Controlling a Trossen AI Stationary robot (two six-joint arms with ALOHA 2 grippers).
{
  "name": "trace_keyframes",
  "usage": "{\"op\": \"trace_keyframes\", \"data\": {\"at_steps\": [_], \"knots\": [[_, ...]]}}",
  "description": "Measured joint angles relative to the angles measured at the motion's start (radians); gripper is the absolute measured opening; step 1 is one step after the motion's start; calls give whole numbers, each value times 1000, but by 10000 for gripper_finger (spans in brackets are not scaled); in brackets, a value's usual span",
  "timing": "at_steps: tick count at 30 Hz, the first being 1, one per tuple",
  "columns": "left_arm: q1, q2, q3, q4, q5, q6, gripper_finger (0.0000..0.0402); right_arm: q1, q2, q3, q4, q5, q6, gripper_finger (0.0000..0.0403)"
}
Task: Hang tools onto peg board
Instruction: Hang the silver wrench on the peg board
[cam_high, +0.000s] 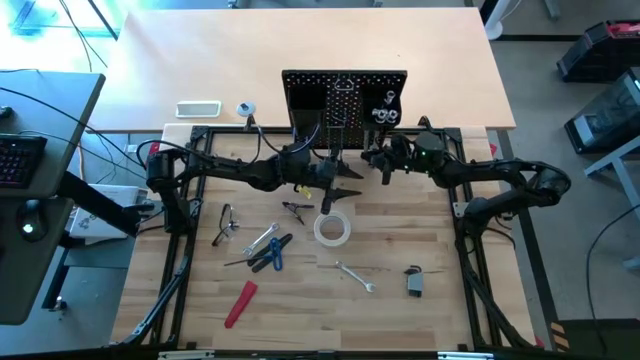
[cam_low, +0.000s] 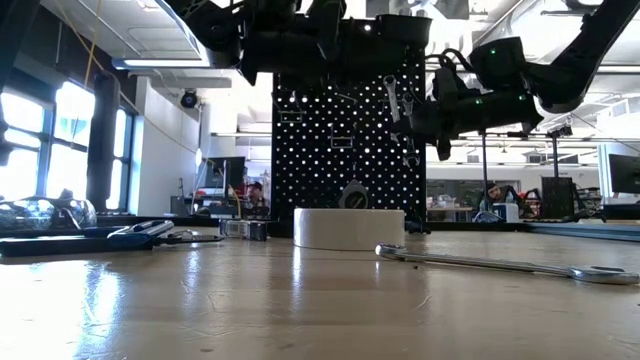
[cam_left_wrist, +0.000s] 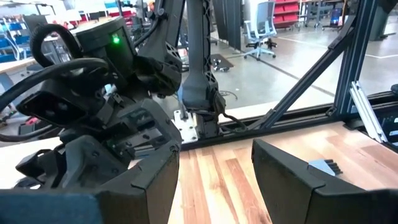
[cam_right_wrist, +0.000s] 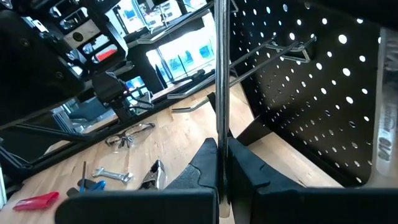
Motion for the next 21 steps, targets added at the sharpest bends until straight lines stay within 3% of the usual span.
{"op": "trace_keyframes", "data": {"at_steps": [21], "knots": [[0, 0, 0, -16, 1, -1, 193, 1, -1, 1, -55, -46, 9, 3]]}}
